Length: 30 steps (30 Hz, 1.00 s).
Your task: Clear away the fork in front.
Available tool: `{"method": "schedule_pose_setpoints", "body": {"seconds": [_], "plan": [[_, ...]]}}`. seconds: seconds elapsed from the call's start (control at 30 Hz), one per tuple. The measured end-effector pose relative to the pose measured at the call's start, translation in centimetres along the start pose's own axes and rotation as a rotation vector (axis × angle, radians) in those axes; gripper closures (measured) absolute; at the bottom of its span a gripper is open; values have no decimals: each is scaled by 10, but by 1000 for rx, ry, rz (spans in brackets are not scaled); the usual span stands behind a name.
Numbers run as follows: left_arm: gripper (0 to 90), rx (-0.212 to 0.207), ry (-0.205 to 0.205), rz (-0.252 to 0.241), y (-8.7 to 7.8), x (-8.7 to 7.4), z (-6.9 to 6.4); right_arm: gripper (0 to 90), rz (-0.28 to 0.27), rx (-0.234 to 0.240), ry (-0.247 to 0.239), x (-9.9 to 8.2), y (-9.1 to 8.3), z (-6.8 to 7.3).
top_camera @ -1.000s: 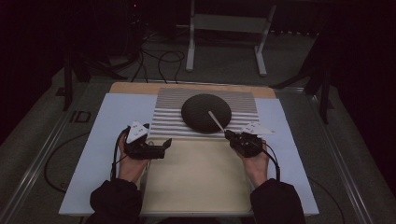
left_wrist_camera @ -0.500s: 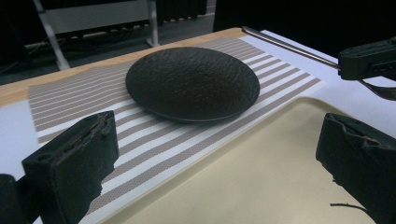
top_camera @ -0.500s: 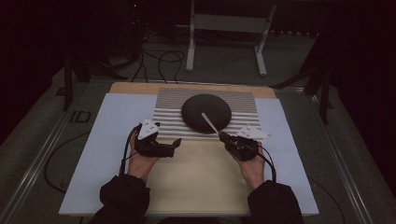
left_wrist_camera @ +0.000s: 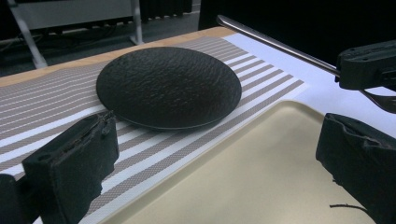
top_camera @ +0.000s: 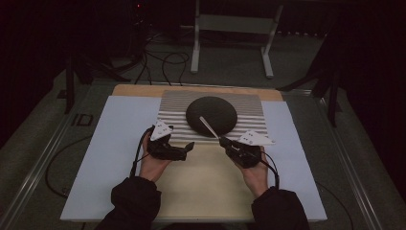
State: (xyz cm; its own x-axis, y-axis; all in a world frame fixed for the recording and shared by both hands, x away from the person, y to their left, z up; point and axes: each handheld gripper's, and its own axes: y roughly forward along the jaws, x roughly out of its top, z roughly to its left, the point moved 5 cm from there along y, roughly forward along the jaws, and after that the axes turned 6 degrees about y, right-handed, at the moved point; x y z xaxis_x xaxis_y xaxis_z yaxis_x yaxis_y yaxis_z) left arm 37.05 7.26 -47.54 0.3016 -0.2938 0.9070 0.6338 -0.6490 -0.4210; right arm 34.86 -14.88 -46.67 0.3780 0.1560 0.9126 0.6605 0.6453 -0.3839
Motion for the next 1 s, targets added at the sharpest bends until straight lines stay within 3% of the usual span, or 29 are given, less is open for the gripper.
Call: {"method": "schedule_pose_setpoints", "body": {"seconds": [1.0], "plan": [[11, -89, -22, -18, 20, 14, -19, 859, -55, 57, -60, 4, 3, 26]]}}
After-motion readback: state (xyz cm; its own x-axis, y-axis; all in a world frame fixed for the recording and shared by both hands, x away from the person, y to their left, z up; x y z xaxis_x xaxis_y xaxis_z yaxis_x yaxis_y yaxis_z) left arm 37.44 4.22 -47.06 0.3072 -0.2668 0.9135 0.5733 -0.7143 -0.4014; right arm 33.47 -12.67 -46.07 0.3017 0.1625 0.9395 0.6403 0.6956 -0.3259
